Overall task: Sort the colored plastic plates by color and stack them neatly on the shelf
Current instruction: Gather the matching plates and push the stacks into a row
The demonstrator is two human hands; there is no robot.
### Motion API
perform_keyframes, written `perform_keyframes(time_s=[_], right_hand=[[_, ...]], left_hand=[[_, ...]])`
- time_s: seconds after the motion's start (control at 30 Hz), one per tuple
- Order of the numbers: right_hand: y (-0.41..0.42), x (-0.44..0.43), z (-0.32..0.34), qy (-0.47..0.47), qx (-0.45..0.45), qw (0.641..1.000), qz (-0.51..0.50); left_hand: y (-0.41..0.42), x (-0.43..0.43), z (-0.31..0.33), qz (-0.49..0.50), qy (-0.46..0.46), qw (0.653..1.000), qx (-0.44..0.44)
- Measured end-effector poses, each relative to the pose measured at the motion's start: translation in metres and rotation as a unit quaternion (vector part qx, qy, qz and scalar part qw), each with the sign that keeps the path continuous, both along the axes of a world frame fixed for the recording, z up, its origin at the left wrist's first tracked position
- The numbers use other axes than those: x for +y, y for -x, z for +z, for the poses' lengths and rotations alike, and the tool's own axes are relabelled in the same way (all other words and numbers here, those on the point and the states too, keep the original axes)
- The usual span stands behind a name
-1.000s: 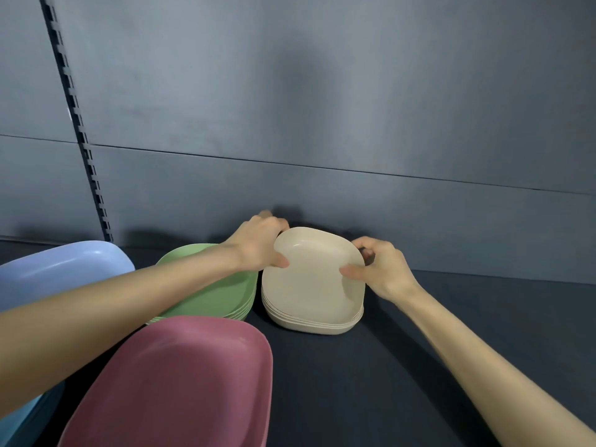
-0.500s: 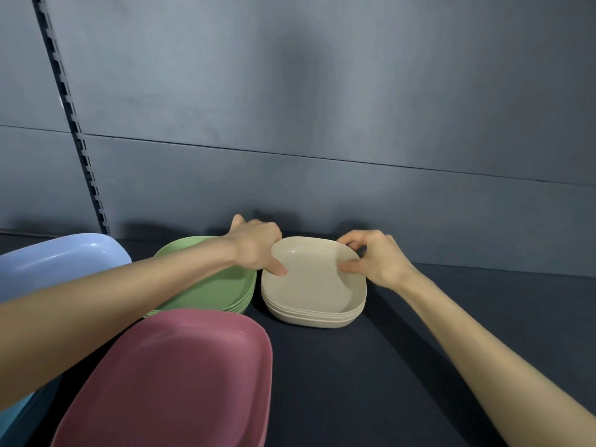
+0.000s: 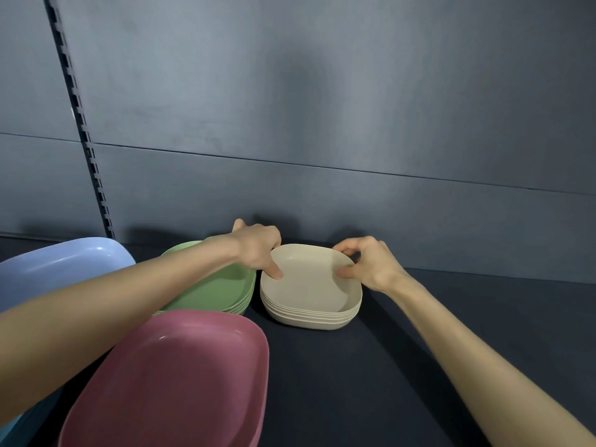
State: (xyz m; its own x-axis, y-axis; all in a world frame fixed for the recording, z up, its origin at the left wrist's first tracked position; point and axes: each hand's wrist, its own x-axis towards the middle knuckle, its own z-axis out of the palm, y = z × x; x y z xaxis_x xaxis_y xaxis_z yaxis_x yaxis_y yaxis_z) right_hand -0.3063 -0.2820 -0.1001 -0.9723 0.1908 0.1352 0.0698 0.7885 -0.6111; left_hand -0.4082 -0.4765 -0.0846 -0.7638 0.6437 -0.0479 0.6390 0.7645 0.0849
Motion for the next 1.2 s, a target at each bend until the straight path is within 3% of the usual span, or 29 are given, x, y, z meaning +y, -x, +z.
perform_keyframes(time_s=[0.37,0.5,0.67,0.87,1.2], right_hand=[[-0.01,-0.001,0.018,-0.053,-0.033,0.998,-0.014],[-0.031,-0.02,0.048,-0.153,0.0,0.988,0.018],[-0.07,-0.059,0.075,-0.183,0.068,0.98,0.043],[-0.116,-0.11,0.069,-0.162,0.123,0.978,0.041],[-0.193,-0.185,-0.005,-0.03,0.128,0.991,0.028]], left_hand=[[-0.036,-0.012,0.021,0.012,-0.065,0.997,0.035],[-0.067,-0.033,0.047,-0.015,-0.073,0.991,0.111],[-0.107,-0.076,0.073,-0.023,-0.125,0.977,0.171],[-0.158,-0.141,0.065,-0.02,-0.204,0.963,0.177],[-0.228,-0.216,-0.018,0.009,-0.353,0.932,0.084]])
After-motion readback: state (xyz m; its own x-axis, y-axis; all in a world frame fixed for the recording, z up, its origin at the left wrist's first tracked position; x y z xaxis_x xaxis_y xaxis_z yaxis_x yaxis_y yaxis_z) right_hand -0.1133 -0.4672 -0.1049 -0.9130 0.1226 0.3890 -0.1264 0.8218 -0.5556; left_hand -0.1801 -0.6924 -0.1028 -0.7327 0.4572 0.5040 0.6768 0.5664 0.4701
